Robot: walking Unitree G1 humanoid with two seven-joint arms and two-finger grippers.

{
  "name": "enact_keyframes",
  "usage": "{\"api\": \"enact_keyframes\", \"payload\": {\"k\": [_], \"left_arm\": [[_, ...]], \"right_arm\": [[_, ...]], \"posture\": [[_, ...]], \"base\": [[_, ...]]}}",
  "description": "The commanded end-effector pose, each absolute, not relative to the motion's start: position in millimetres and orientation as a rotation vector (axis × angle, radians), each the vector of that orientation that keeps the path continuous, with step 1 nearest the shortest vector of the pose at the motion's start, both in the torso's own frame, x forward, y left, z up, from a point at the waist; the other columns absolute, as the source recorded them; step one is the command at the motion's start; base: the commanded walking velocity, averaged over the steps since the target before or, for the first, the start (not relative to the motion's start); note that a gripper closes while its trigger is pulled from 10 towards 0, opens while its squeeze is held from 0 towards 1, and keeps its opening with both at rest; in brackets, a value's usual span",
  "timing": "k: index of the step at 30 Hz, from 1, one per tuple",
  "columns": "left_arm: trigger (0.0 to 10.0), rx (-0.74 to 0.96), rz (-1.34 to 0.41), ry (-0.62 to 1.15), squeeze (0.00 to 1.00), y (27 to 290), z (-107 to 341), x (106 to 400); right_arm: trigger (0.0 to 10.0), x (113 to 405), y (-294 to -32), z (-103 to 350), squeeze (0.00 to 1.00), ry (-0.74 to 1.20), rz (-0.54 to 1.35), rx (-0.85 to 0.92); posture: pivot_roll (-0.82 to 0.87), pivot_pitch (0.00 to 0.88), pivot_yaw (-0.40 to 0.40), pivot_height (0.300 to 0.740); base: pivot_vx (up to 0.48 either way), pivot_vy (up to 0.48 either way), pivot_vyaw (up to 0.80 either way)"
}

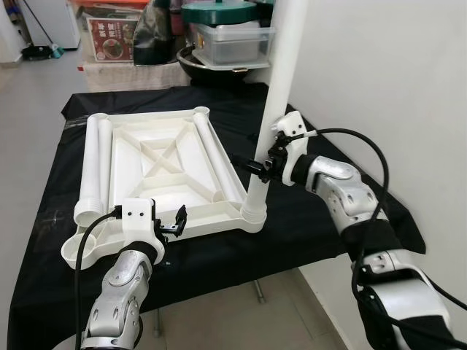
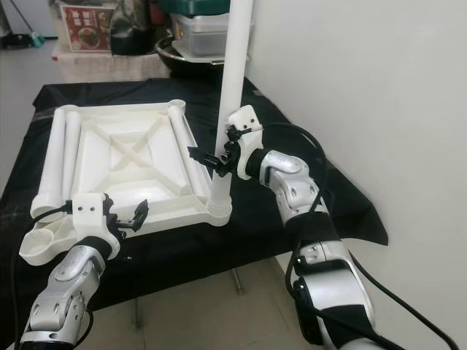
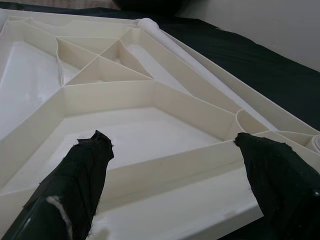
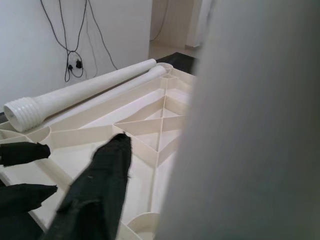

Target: Building children table

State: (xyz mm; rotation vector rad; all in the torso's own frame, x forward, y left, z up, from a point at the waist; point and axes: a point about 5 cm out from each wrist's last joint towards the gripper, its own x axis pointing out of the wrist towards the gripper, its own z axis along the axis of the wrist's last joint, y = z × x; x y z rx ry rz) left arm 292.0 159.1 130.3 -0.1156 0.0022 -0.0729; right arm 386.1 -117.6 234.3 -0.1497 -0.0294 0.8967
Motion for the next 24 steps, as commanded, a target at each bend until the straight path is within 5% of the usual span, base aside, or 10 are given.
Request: {"api": "enact_keyframes", "payload": {"k": [1,2,13,15,17,20,24], "left_arm": [[10.0,-0.11,-0.072,0.005,0.0,157.7,128.9,292.2],[10.0,-0.11,-0.07,0.005,0.0,157.9,128.9,292.1],[10.0,-0.108,-0.065,0.004,0.0,159.4,128.7,291.1],[10.0,-0.106,-0.065,0.005,0.0,160.1,128.5,290.2],[10.0,-0.106,-0.065,0.005,0.0,160.1,128.5,290.2],[10.0,-0.102,-0.064,0.008,0.0,161.5,128.3,289.4],[10.0,-0.101,-0.066,0.01,0.0,161.1,128.3,290.2]], "right_arm": [[3.4,385.9,-108.4,233.2,0.0,-0.018,0.949,-0.169],[0.0,388.1,-110.9,234.1,0.0,-0.013,0.969,-0.174],[0.0,398.1,-128.4,226.2,0.0,0.039,0.826,-0.164],[0.0,405.9,-137.7,212.9,0.0,0.099,0.553,-0.106],[0.0,405.9,-137.7,212.9,0.0,0.099,0.553,-0.106],[0.0,404.1,-138.6,190.0,0.0,0.188,0.155,0.011],[0.0,394.8,-116.8,189.0,0.0,0.167,0.08,0.068]], "posture": [[0.12,0.0,-0.12,0.74],[0.12,0.0,-0.124,0.74],[0.12,0.0,-0.125,0.74],[0.12,0.0,-0.12,0.74],[0.12,0.0,-0.12,0.74],[0.11,0.0,-0.112,0.74],[0.11,0.0,-0.102,0.74]], "base": [[0.0,0.0,0.0],[0.0,0.0,0.0],[0.0,0.0,0.0],[0.0,0.0,0.0],[0.0,0.0,0.0],[0.0,0.0,0.0],[0.0,0.0,0.0]]}}
